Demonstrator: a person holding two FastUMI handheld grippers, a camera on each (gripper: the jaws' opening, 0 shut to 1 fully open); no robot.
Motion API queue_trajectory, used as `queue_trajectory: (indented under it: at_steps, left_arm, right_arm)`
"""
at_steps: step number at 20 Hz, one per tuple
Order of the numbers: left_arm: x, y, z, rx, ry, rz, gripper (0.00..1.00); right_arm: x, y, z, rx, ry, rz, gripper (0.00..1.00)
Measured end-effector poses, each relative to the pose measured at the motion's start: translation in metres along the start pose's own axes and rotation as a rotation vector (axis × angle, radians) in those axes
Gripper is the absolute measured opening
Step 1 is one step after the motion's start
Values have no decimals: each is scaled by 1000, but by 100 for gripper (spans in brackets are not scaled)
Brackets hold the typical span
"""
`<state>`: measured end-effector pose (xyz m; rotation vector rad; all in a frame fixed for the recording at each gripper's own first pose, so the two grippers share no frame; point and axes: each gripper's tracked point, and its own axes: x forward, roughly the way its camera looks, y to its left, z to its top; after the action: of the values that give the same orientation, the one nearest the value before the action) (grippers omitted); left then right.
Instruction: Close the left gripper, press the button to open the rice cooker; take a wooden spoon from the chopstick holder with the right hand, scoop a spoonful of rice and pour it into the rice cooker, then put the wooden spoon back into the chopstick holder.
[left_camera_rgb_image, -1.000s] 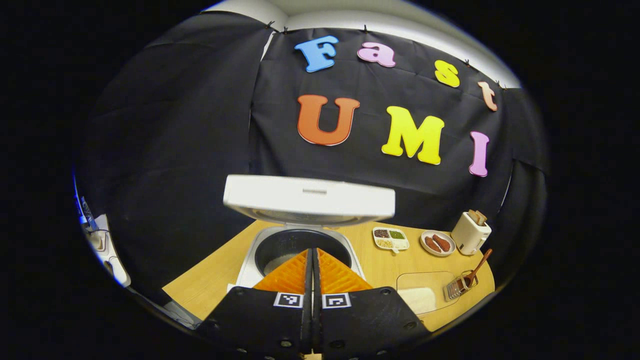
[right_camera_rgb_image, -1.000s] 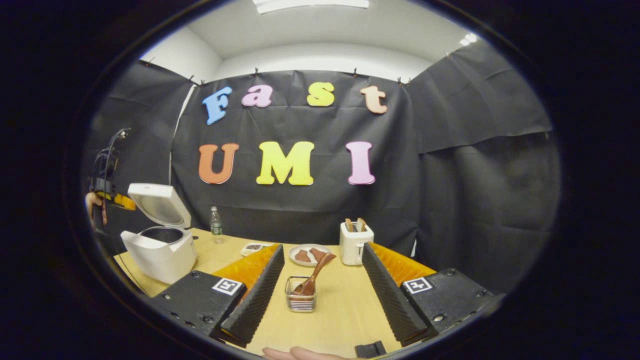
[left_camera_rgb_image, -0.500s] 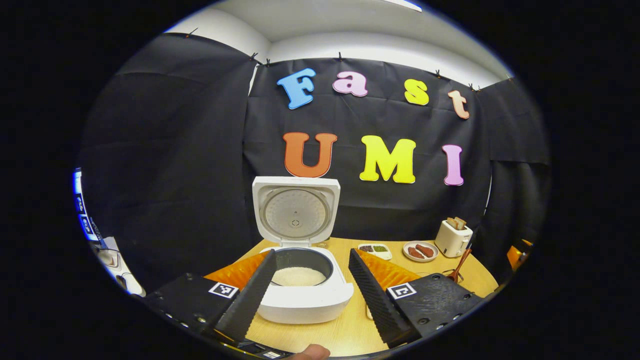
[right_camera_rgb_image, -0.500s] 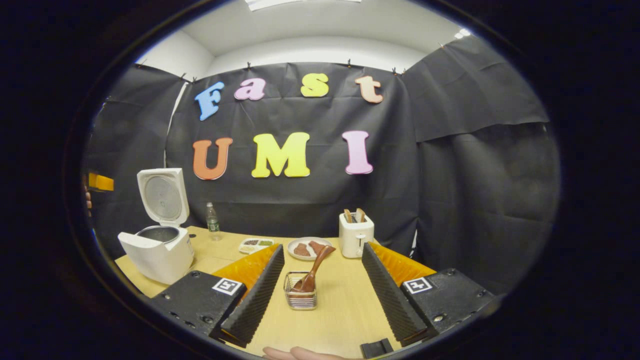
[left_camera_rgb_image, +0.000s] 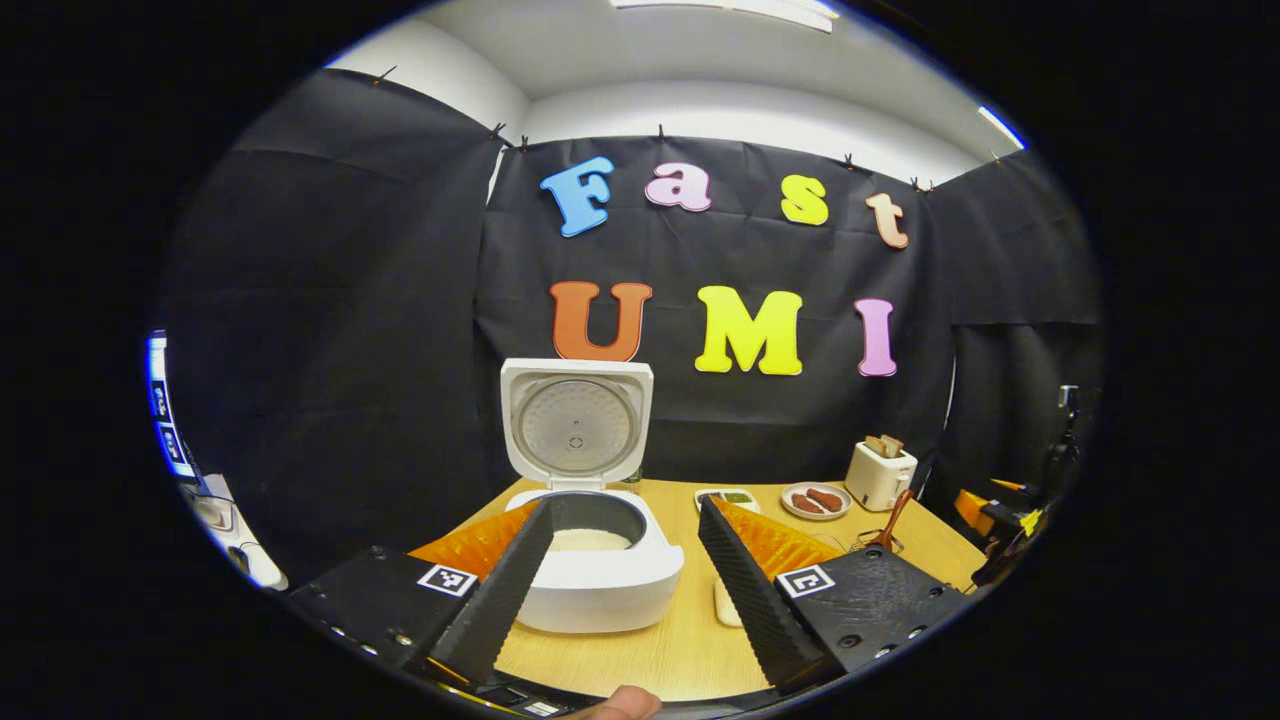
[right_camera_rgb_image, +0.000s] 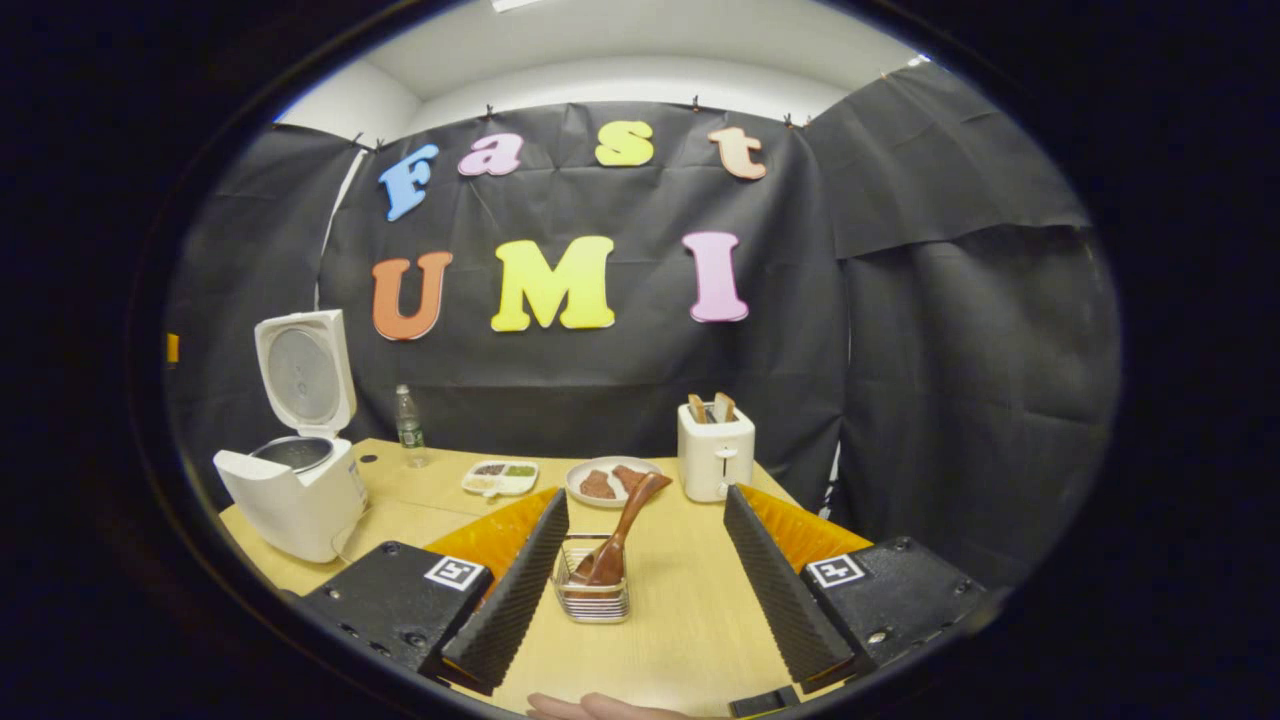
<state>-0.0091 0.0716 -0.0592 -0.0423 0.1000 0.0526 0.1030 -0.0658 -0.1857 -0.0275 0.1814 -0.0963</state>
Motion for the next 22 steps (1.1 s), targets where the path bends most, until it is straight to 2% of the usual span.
queue_trajectory:
  at_steps: [6,11,13,15,18,19,20,22]
  left_arm:
    - [-26,-13,-7,66,-44,-24,94]
    - [-49,-28,-16,70,-82,-47,94]
    - [-56,-33,-18,91,-97,-64,94]
    - [-59,-30,-16,105,-112,-48,93]
    - [-69,-29,-21,72,-122,-34,93]
    - [-72,-30,-22,60,-121,-44,93]
    - [-74,-33,-26,54,-116,-59,93]
    - [-72,-27,-33,60,-97,-59,93]
  right_arm:
    - [58,-5,-36,18,72,-11,100]
    - [102,-10,-68,79,132,-19,100]
    - [116,-5,-74,108,141,-3,100]
    - [131,5,-79,121,150,32,100]
    - [157,12,-93,152,200,46,100]
    - [163,16,-96,170,219,51,98]
    - [169,17,-99,188,234,54,88]
    - [178,22,-99,222,240,77,78]
